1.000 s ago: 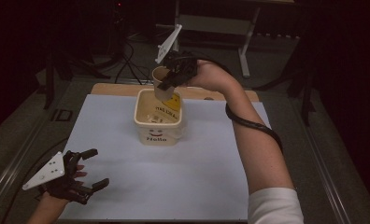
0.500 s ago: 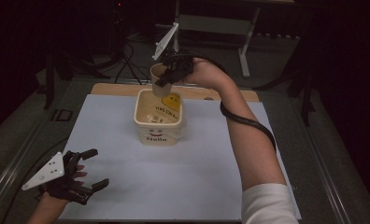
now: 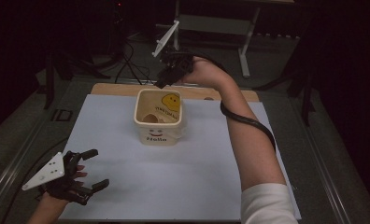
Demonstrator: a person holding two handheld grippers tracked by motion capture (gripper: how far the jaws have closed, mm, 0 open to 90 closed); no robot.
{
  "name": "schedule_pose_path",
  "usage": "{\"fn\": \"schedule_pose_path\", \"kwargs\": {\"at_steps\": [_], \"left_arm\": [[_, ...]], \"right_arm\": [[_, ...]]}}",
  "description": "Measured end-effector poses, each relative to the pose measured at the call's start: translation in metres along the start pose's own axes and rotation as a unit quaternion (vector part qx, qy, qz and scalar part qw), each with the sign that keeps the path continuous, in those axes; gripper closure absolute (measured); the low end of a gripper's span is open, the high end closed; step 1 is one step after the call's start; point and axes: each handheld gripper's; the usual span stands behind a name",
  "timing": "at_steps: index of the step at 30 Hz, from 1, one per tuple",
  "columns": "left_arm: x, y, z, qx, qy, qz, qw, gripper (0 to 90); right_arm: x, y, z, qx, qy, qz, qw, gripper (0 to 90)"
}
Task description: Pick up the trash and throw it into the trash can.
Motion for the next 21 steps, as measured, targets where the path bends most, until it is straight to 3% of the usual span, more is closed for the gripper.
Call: {"fn": "schedule_pose_path", "kwargs": {"at_steps": [5, 10, 13, 17, 21], "left_arm": [[-0.001, 0.0, 0.0, -0.001, -0.002, 0.0, 1.0, 0.8], [-0.001, 0.0, 0.0, -0.004, -0.005, 0.001, 1.0, 0.8], [-0.001, 0.0, 0.0, -0.004, -0.005, 0.001, 1.0, 0.8], [-0.001, 0.0, 0.0, -0.003, -0.006, 0.0, 1.0, 0.8], [-0.001, 0.001, 0.0, -0.003, -0.004, 0.001, 1.0, 0.8]], "right_arm": [[0.007, -0.002, -0.004, -0.006, -0.002, -0.005, 1.0, 56.1], [0.015, -0.005, -0.012, -0.018, 0.008, -0.011, 0.9997, 38.8], [0.019, -0.007, -0.018, -0.033, 0.0, -0.017, 0.9993, 29.9], [0.028, -0.009, -0.027, -0.057, 0.019, -0.031, 0.9977, 19.0], [0.038, -0.011, -0.038, -0.08, 0.033, -0.028, 0.9959, 11.2]]}}
Point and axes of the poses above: each handheld gripper's, and its own axes: x roughly backward along the jaws, z roughly out of its top, y roughly to its right, and after that the axes turned 2 degrees about y, right-handed
